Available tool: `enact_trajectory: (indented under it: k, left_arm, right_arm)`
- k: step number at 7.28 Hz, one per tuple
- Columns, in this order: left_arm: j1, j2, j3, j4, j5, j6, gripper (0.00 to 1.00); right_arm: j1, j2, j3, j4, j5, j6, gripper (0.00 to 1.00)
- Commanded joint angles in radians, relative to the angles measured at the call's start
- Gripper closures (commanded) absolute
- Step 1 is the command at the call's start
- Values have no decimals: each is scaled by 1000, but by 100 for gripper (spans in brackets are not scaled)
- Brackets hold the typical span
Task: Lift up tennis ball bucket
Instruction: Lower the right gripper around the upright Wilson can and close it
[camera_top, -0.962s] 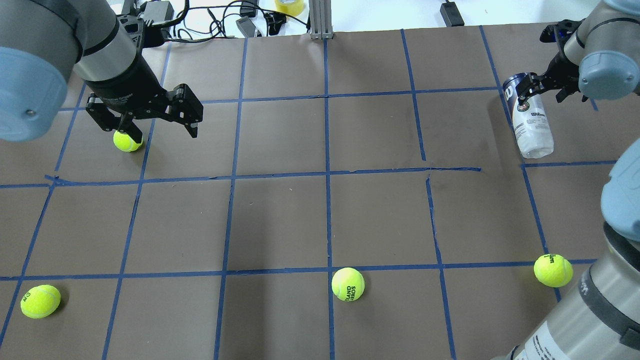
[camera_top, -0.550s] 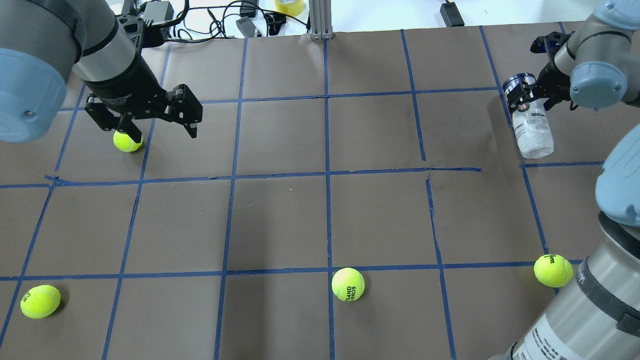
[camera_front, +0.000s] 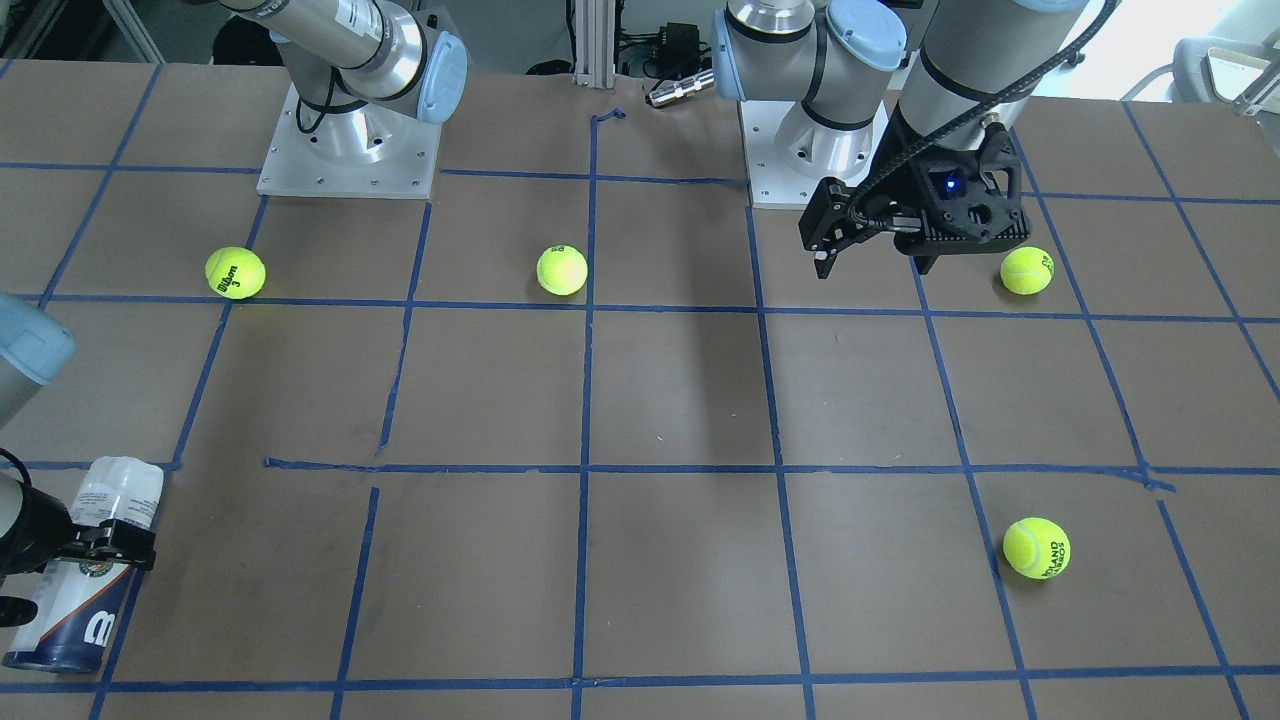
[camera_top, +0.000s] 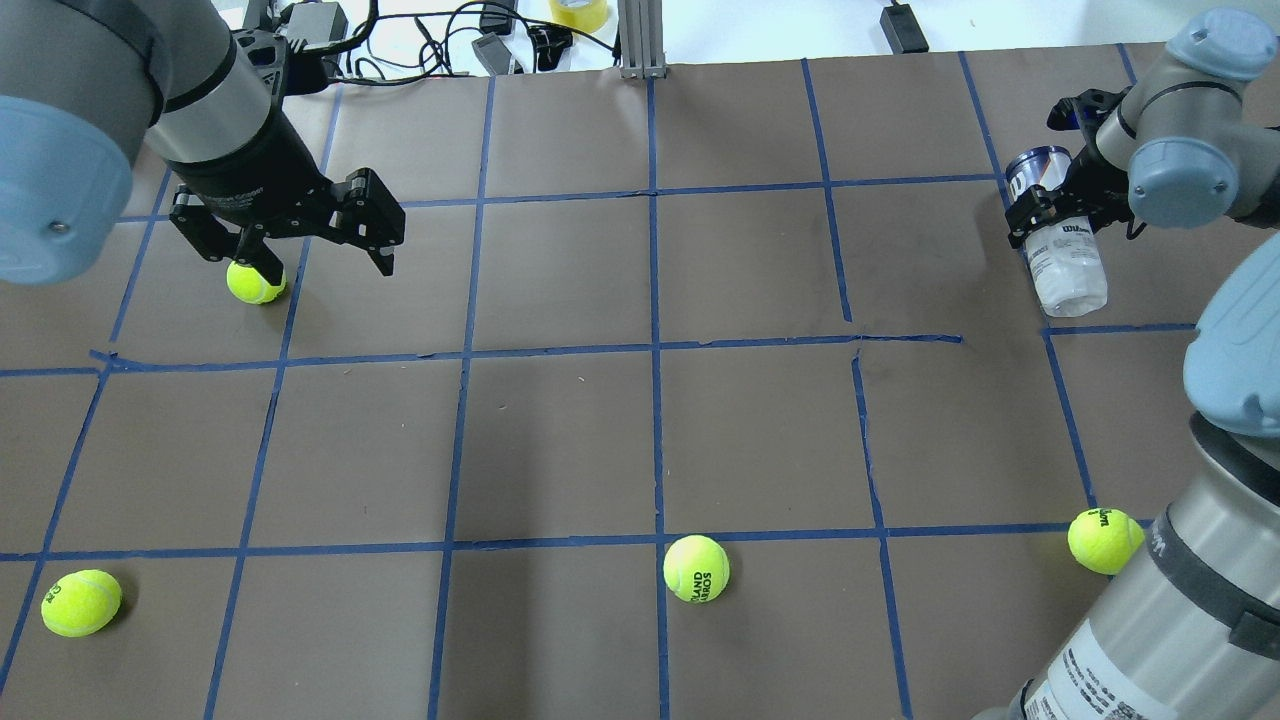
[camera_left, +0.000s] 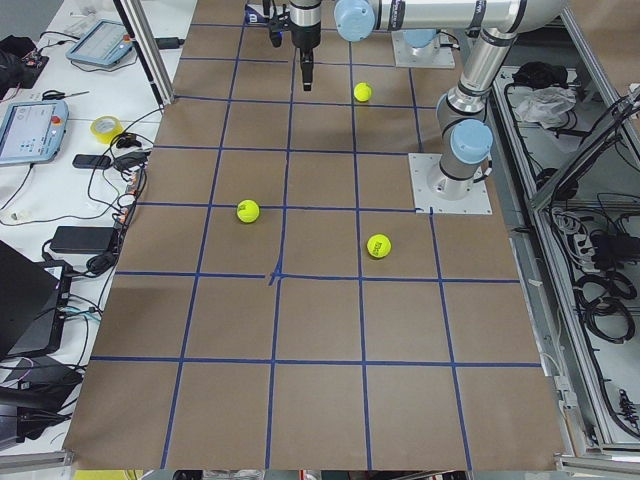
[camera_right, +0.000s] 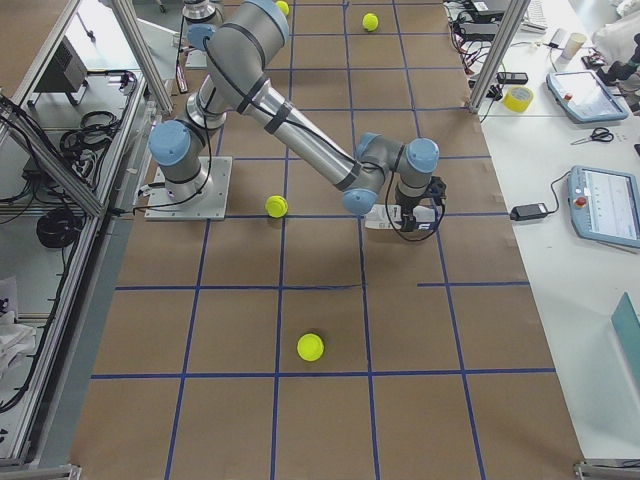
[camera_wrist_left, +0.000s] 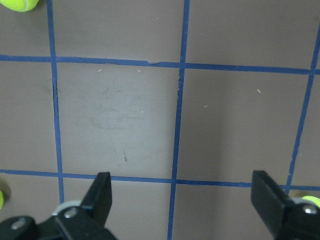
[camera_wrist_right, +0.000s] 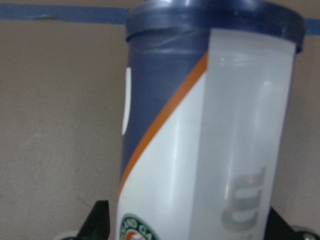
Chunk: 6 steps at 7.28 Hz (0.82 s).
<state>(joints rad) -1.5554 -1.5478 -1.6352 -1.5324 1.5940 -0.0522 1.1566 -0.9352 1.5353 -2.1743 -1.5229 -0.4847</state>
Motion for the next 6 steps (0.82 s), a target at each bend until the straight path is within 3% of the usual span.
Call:
enact_trajectory:
  k: [1, 2, 4, 5, 6]
  left_arm:
    - [0, 0, 0, 0, 0, 0, 0]
    - [0, 0, 0, 0, -2, 0, 0]
    - [0, 0, 0, 0, -2, 0, 0]
    - [0, 0, 0, 0, -2, 0, 0]
    - [0, -2, 0, 5, -5, 0, 0]
  right_arm:
    - [0, 9, 0, 2, -2, -11, 0]
    - [0, 9, 0, 1, -3, -15, 0]
    - [0, 9, -1, 4, -3, -14, 19]
    - [-2, 3, -1, 7, -5, -14, 34]
    - [0, 1, -12, 42, -6, -14, 37]
